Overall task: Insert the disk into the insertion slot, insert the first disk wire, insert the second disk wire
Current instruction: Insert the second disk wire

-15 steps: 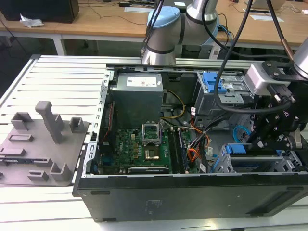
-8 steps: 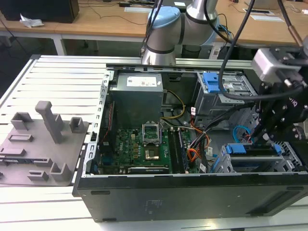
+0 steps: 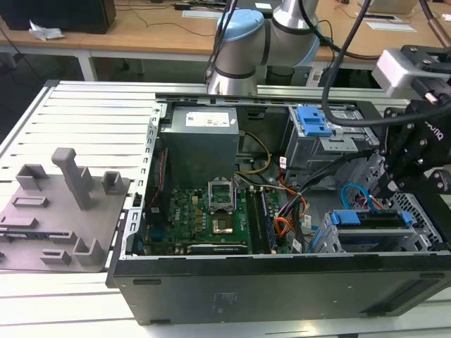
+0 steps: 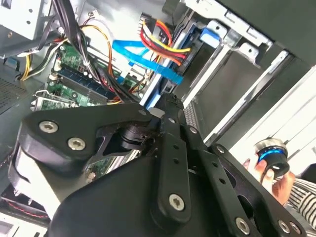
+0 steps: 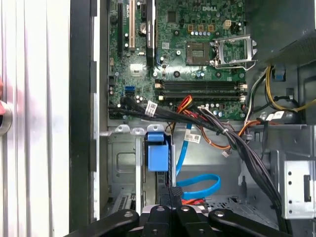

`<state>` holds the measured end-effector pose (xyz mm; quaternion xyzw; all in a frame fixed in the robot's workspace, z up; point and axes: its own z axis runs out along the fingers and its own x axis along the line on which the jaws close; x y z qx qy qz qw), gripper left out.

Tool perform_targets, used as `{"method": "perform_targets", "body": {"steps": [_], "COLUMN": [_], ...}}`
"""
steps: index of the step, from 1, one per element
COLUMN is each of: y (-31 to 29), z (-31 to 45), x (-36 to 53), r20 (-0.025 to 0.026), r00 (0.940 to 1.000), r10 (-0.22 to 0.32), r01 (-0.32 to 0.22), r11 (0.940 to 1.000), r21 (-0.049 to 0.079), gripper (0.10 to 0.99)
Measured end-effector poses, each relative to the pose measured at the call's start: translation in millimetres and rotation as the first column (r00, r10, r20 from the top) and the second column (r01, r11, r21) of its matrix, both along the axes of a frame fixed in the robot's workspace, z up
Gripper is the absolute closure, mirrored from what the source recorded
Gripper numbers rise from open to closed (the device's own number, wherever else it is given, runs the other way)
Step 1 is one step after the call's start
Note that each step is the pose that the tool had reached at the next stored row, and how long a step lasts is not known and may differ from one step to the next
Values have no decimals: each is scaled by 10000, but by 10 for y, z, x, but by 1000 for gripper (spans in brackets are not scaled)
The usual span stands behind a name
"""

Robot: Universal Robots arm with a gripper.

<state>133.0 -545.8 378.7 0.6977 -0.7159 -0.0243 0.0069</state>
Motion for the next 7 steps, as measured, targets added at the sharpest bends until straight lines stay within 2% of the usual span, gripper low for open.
{"method": "perform_targets", "body": {"steps": [2, 7], "y": [-1, 0], "z": [0, 0], "x": [-46, -46], "r20": [9, 10], "r00": [10000, 10000], "r10": [-2, -1], "r01": [2, 1], "r11": [10000, 10000], "r21": [3, 3], "gripper": [980, 980]}}
